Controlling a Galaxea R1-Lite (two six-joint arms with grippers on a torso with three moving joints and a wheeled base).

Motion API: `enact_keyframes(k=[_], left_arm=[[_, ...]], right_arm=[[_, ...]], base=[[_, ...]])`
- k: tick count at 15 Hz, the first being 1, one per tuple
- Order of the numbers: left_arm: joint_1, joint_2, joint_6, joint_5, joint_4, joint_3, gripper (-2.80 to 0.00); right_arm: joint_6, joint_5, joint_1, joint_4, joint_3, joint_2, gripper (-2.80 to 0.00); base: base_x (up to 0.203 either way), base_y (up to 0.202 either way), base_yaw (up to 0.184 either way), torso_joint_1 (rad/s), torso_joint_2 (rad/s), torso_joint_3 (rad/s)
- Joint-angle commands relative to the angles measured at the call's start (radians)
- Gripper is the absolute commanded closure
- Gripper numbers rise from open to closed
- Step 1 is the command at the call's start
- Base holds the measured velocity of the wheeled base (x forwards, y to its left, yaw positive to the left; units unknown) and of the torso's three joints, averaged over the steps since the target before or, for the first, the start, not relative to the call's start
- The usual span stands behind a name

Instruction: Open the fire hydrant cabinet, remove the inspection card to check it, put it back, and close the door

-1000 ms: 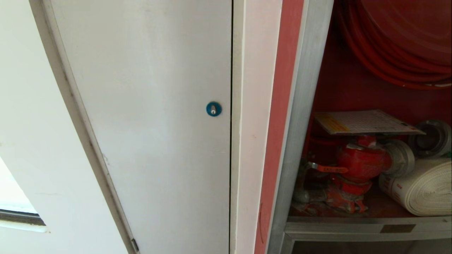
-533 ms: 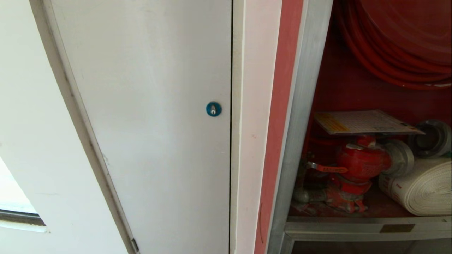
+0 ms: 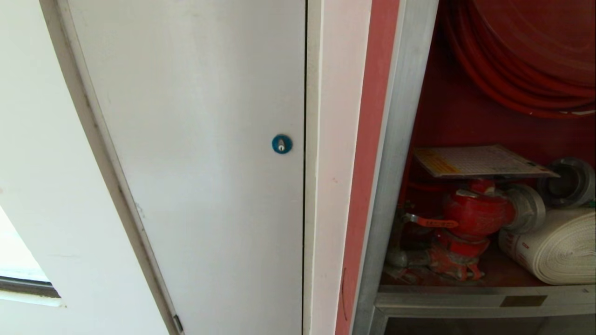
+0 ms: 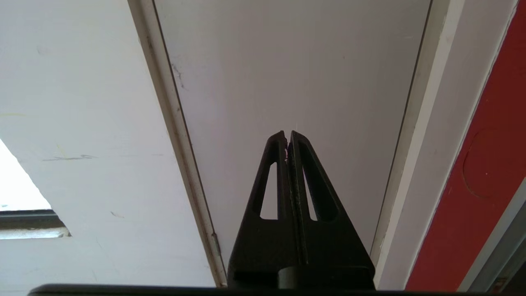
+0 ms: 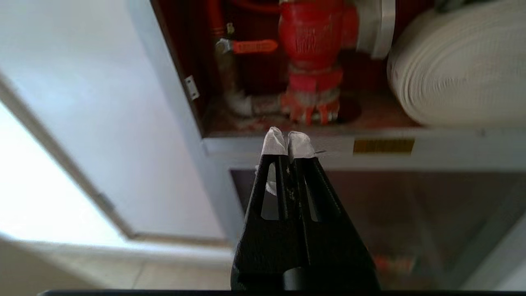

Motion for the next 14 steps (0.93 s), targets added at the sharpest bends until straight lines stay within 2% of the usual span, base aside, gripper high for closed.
enact_keyframes(k=[1,4,7,8,14], left_arm=[[0.0,0.001,0.0,0.0,-0.001,0.028,0.0],[0.0,0.001,0.0,0.0,-0.001,0.028,0.0],[0.0,0.001,0.0,0.0,-0.001,0.028,0.0],[0.0,0.001,0.0,0.0,-0.001,0.028,0.0],[0.0,0.001,0.0,0.0,-0.001,0.028,0.0]], right_arm=[[-0.042,-0.003,-0.008,-0.268,0.241,-0.119,0.0],[-0.091,-0.017,-0.011,-0.608,0.485,-0.147,0.0],[-0.182,-0.034,-0.012,-0.768,0.643,-0.153,0.0],[-0.213,-0.038,-0.012,-0.786,0.664,-0.153,0.0],[-0.206,-0.029,-0.012,-0.678,0.665,-0.154,0.0]], base=[[0.0,0.0,0.0,0.0,0.0,0.0],[0.0,0.0,0.0,0.0,0.0,0.0],[0.0,0.0,0.0,0.0,0.0,0.0],[0.0,0.0,0.0,0.0,0.0,0.0],[0.0,0.0,0.0,0.0,0.0,0.0]])
